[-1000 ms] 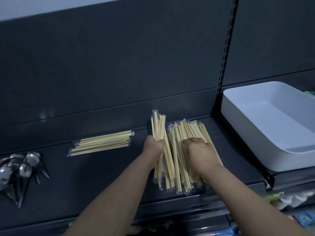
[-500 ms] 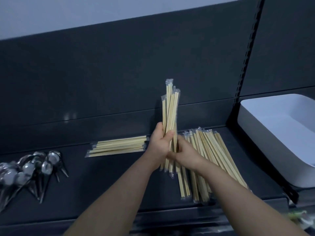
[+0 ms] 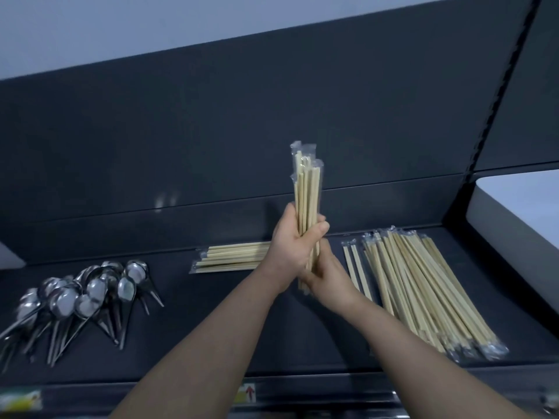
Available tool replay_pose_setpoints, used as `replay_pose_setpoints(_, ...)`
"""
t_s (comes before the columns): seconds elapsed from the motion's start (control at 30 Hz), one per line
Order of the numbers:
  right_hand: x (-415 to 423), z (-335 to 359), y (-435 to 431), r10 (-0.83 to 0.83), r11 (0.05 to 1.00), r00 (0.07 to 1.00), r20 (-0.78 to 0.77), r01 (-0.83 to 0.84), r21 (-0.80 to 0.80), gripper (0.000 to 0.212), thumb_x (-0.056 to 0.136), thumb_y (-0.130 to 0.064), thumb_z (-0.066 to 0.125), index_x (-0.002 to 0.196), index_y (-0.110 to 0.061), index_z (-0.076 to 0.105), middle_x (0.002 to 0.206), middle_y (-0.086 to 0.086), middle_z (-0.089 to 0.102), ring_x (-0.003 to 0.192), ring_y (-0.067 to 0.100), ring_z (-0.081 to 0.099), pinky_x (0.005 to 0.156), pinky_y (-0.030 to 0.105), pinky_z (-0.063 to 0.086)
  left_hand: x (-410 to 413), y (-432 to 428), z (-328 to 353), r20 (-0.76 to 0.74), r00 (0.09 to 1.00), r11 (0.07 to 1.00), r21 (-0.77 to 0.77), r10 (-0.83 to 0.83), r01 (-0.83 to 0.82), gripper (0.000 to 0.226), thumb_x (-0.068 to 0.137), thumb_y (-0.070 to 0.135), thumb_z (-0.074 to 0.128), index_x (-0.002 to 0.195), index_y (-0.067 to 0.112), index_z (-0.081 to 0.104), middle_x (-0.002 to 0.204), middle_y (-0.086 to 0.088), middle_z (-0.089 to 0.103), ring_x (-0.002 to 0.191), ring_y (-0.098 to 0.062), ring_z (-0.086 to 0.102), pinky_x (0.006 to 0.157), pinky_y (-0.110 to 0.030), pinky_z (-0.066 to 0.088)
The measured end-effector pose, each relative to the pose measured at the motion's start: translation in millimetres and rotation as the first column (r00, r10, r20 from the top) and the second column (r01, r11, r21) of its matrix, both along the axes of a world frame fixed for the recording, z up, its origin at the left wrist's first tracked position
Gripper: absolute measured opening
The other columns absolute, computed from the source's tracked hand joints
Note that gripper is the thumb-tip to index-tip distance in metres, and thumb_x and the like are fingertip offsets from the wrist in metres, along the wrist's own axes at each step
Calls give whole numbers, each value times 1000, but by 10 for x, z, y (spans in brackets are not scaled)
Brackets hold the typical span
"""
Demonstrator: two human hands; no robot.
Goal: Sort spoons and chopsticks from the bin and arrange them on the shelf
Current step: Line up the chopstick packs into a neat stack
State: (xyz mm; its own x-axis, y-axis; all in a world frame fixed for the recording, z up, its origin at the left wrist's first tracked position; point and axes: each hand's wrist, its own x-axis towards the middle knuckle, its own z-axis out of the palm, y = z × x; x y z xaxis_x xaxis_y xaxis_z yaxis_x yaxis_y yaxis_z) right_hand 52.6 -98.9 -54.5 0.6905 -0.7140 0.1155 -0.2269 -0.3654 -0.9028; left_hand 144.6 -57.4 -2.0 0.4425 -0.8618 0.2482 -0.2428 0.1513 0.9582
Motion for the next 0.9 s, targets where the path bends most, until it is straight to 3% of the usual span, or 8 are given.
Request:
replay_pose_setpoints(0.17,55,-99,158,-14,999,999,42,13,31,62,88,-9,63,140,-21,30,126,-7,52,119,12,52,100,32,45,30,60,-99,-19,999,998,55,30,-29,14,90,15,63,102,15,57,93,-3,60,86,-12,57,85,-39,51)
replay_pose_setpoints(0.33,75,-48,230,-107,993,994,37,105,44,48,94,-6,51,135,-20,30,116,3,57,101,23,61,83,45,54,14,70,-21,-63,998,997,70,-25,29,9,94,15,60,98,19,53,92,0,57,86,-10,56,85,-33,51)
replay_pose_setpoints(0.4,75,-78,253,-98,994,995,-33,96,-50,48,95,-10,48,136,-18,24,115,2,57,101,22,60,83,43,52,31,106,-32,-42,998,994,91,-51,55,17,91,16,64,103,13,53,94,0,58,86,-8,58,83,-26,50)
replay_pose_setpoints(0.53,171,-71,272,-95,988,984,-153,74,-139,30,95,-17,53,113,-20,30,87,-2,53,72,20,54,56,30,39,159,178,-16,-144,989,999,40,26,-21,18,95,8,57,103,24,53,95,-1,59,87,-10,62,89,-35,52)
replay_pose_setpoints(0.7,392,-95,324,-73,962,941,-329,-21,-273,21,93,-7,45,104,-17,30,92,3,49,78,22,48,65,32,37,531,335,-98,-312,941,991,67,133,-118,30,95,8,58,120,9,42,107,-7,59,96,-16,62,88,-31,53)
replay_pose_setpoints(0.77,467,-112,348,-84,944,862,-500,-91,-316,27,88,-1,44,111,-12,35,101,6,48,90,26,49,75,36,39,767,449,-254,-141,922,923,196,361,-331,53,87,15,70,128,5,37,121,-15,55,112,-26,56,98,-35,46)
replay_pose_setpoints(0.83,542,-125,383,-99,924,741,-664,-179,-338,39,83,3,45,118,-13,37,115,7,49,108,29,49,86,41,38,968,646,-399,166,850,797,297,500,-527,88,80,24,77,146,4,22,147,-17,34,137,-31,34,111,-37,30)
replay_pose_setpoints(0.9,644,-152,433,-115,890,660,-742,-263,-372,46,82,3,47,123,-16,39,121,6,49,116,28,46,92,42,35,1124,871,-552,540,751,749,298,378,-591,101,79,35,76,152,9,11,159,-13,12,147,-27,11,118,-40,15)
